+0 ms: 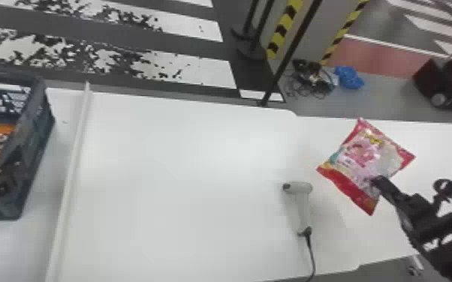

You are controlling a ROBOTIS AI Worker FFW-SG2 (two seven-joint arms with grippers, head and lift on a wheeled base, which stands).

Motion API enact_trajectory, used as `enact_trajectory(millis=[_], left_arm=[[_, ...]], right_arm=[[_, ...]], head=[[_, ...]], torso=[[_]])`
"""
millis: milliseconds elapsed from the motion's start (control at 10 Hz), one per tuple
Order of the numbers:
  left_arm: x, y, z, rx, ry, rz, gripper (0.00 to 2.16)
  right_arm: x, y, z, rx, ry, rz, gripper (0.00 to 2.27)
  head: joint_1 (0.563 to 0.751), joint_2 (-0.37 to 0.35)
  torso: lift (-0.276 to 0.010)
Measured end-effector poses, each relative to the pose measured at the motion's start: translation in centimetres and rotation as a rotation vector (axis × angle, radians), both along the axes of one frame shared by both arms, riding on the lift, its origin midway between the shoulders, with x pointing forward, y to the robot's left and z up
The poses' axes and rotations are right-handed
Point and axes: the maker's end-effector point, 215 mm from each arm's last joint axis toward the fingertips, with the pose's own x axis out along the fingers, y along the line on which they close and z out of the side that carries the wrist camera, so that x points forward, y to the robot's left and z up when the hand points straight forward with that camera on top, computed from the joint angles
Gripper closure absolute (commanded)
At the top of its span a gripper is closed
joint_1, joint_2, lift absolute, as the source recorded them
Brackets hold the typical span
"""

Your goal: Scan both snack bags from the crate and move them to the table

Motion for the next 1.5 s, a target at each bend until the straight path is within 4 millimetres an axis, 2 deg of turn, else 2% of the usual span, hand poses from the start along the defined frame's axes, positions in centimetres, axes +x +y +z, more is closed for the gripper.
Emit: enact_trajectory(millis=[200, 400, 500, 600, 700, 1000, 1200, 1300, 1500], left_arm=[[0.0, 0.0, 0.0, 0.0, -0.001, 0.0, 0.07], [0.1, -0.3, 0.2, -0.003, -0.005, -0.007, 0.07], [0.1, -0.4, 0.2, -0.004, -0.006, -0.01, 0.07], [0.2, -0.5, 0.3, -0.004, -0.008, -0.01, 0.07], [0.3, -0.5, 0.4, -0.004, -0.01, -0.01, 0.07], [0.7, -0.3, 0.4, -0.005, -0.012, -0.009, 0.07], [0.8, -0.3, 0.4, -0.006, -0.013, -0.007, 0.07], [0.9, -0.3, 0.4, -0.007, -0.013, -0.007, 0.07], [1.0, -0.8, 0.3, -0.009, -0.013, -0.011, 0.07]], right_arm=[[-1.2, -4.4, -2.5, -0.08, 0.063, -0.157, 2.25], [-1.0, -7.1, -4.2, -0.158, 0.087, -0.218, 2.25], [-1.3, -8.1, -5.5, -0.165, 0.122, -0.248, 1.96], [-1.8, -8.9, -6.7, -0.187, 0.176, -0.283, 1.08], [-1.9, -9.9, -7.3, -0.248, 0.212, -0.314, 0.0], [-1.2, -10.5, -8.3, -0.312, 0.243, -0.328, 0.04], [-0.6, -9.6, -8.3, -0.313, 0.242, -0.312, 0.05], [0.1, -7.6, -7.2, -0.331, 0.209, -0.27, 0.05], [3.3, -0.6, -3.4, -0.4, 0.12, -0.116, 0.05]], head=[[0.695, -0.35], [0.695, -0.35], [0.695, -0.35], [0.695, -0.35], [0.695, -0.35], [0.695, -0.35], [0.695, -0.35], [0.695, -0.35], [0.695, -0.35]], torso=[[-0.087], [-0.087], [-0.087], [-0.087], [-0.087], [-0.087], [-0.087], [-0.087], [-0.087]])
